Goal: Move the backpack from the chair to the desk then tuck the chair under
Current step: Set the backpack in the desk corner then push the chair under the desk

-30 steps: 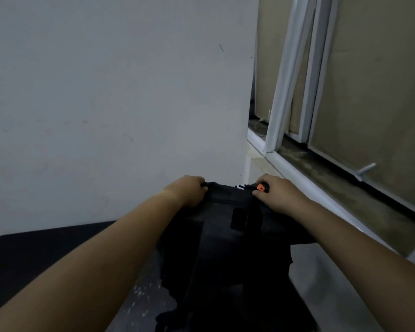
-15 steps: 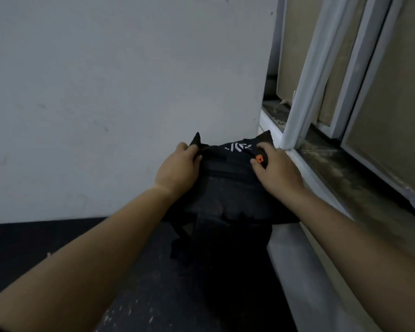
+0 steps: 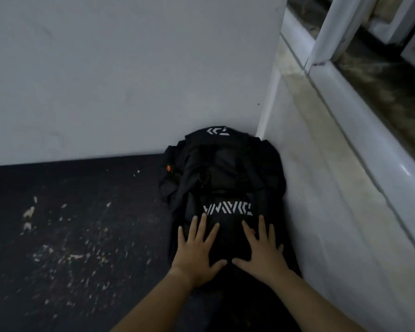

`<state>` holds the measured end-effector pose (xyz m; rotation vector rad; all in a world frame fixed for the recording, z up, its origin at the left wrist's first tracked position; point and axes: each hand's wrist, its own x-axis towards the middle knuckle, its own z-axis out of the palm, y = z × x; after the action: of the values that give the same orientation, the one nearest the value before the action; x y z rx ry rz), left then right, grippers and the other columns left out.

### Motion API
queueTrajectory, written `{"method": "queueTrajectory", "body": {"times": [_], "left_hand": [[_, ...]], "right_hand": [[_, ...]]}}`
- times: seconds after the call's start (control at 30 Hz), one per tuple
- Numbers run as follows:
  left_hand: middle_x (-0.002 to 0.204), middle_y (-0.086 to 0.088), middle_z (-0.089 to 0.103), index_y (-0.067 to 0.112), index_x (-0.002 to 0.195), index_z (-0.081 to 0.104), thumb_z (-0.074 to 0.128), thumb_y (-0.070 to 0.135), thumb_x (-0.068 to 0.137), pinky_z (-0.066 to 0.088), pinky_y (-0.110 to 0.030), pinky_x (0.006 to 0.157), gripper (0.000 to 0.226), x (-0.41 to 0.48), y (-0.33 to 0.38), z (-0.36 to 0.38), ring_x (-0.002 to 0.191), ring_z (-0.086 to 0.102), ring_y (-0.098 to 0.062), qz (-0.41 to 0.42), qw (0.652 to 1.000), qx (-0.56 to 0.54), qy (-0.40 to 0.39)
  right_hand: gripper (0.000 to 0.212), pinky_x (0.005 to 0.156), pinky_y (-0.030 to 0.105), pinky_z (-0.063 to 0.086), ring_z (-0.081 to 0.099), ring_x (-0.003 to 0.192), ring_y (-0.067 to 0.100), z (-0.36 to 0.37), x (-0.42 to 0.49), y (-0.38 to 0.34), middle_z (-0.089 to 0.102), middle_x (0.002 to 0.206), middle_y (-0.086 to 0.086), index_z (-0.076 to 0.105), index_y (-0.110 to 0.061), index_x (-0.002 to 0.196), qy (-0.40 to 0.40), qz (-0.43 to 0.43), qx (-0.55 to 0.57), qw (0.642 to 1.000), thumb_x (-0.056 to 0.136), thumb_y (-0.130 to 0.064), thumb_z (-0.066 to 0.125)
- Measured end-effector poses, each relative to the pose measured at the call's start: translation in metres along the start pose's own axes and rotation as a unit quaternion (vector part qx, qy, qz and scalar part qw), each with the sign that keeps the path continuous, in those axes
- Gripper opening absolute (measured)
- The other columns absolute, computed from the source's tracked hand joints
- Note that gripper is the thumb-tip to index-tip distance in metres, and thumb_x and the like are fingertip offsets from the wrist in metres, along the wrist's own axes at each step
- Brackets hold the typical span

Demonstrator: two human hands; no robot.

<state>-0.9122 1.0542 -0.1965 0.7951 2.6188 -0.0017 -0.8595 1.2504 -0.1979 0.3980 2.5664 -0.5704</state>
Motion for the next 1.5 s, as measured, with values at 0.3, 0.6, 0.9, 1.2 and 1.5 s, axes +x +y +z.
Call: {"method": "queueTrajectory", "body": {"times": [0.3, 0.6, 0.9, 1.2, 1.5], "left_hand": [[0.152, -0.009, -0.043, 0.032, 0.146, -0.030, 0.014, 0.102, 0.051, -0.014, -0.071, 0.107, 0.125, 0.032, -0.004, 0.035, 0.138, -0.042, -0.033, -0.016, 0.999, 0.015, -0.039], [0.153, -0.006, -0.043, 0.034, 0.149, -0.023, 0.022, 0.098, 0.056, 0.009, -0.069, 0.112, 0.121, 0.081, -0.011, 0.023, 0.140, -0.040, -0.031, -0.041, 0.999, -0.023, -0.018], [0.156, -0.008, -0.037, 0.032, 0.150, -0.023, 0.035, 0.089, 0.068, 0.009, -0.066, 0.114, 0.116, 0.080, -0.010, -0.011, 0.144, -0.030, -0.032, -0.039, 0.994, 0.010, -0.104], [0.164, -0.011, -0.005, 0.020, 0.155, 0.006, 0.035, 0.052, 0.096, 0.009, -0.051, 0.122, 0.074, -0.003, -0.021, -0.055, 0.151, -0.003, -0.031, -0.049, 0.997, -0.064, 0.021], [0.165, -0.009, 0.005, 0.021, 0.154, 0.019, 0.039, 0.050, 0.095, 0.015, -0.050, 0.121, 0.069, -0.136, -0.075, -0.123, 0.151, 0.007, -0.031, -0.024, 0.985, -0.066, 0.159]], "right_hand": [[0.139, 0.108, 0.076, 0.004, -0.037, 0.137, 0.039, 0.017, 0.032, 0.006, -0.052, 0.144, 0.002, -0.043, -0.045, 0.132, -0.051, 0.003, -0.037, 0.998, 0.049, -0.087, 0.059], [0.134, 0.107, 0.077, 0.010, -0.031, 0.140, 0.040, -0.009, 0.083, 0.000, -0.047, 0.148, 0.001, -0.043, -0.047, 0.130, -0.031, 0.005, -0.046, 0.998, 0.059, -0.078, 0.066], [0.134, 0.109, 0.074, 0.010, -0.025, 0.143, 0.038, -0.012, 0.073, -0.004, -0.037, 0.155, 0.001, -0.038, -0.048, 0.135, -0.008, 0.024, -0.049, 0.998, 0.054, -0.083, 0.064], [0.109, 0.117, 0.062, 0.009, -0.010, 0.148, 0.034, -0.043, -0.002, -0.048, -0.017, 0.162, 0.011, -0.010, -0.030, 0.152, 0.021, 0.035, -0.045, 0.998, 0.077, -0.069, 0.059], [0.101, 0.118, 0.060, 0.007, -0.010, 0.148, 0.034, -0.075, -0.116, -0.149, -0.013, 0.162, 0.011, -0.003, -0.029, 0.153, 0.122, -0.012, -0.042, 0.992, 0.082, -0.055, 0.063]]}}
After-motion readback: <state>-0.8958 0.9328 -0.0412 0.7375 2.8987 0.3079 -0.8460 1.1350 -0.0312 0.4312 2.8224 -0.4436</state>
